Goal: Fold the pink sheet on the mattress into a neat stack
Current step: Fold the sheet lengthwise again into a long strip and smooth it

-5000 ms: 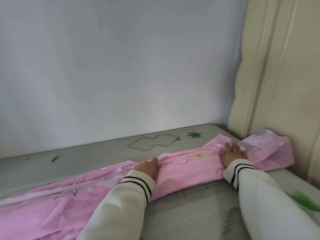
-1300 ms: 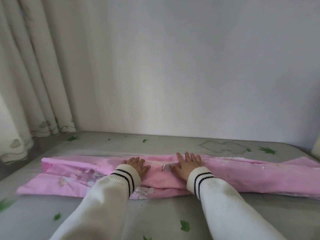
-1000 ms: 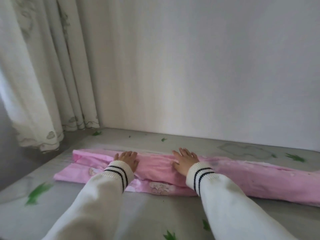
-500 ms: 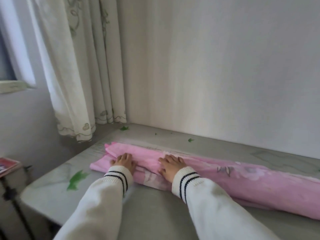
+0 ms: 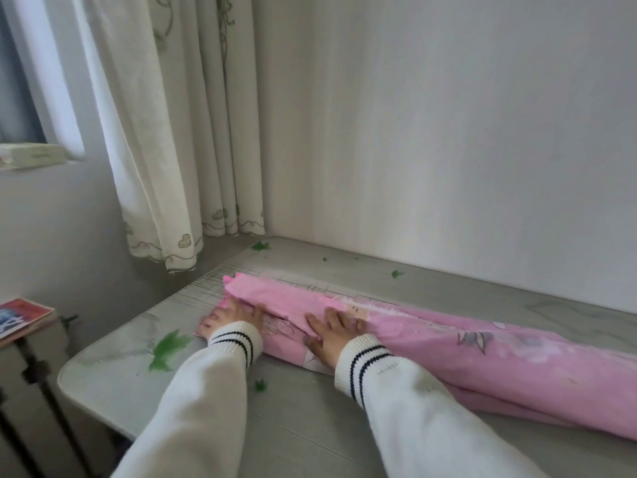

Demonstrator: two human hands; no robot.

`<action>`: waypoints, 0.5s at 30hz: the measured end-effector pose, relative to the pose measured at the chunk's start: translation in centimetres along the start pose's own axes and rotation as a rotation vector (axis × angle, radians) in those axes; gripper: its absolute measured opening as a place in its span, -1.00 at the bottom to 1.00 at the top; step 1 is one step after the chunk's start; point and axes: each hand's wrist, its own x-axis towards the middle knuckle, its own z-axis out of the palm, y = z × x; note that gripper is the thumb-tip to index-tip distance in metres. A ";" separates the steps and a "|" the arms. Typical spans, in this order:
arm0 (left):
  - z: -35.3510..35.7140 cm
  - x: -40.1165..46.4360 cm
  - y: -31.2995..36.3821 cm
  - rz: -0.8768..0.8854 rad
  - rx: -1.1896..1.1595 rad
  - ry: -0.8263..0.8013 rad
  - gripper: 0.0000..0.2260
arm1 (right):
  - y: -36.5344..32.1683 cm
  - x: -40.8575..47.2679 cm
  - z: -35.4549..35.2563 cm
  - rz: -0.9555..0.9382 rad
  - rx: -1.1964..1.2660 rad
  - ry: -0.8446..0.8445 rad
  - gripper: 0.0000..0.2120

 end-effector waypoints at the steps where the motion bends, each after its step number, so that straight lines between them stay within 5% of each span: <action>1: -0.1 0.3 -0.1 0.007 -0.020 0.003 -0.33 | 0.0 0.0 0.1 0.003 -0.001 0.002 -0.47; 4: -0.4 1.2 -0.3 0.014 -0.125 -0.001 -0.35 | 0.0 0.2 0.3 0.011 0.001 0.003 -0.47; 10: -2.7 2.3 -0.2 -0.051 -0.772 -0.248 -0.41 | 0.0 0.4 0.5 0.018 0.031 0.025 -0.46; 15: -1.1 3.3 -0.5 -0.287 -1.696 -0.504 -0.40 | 0.1 0.4 0.3 0.003 0.061 0.050 -0.43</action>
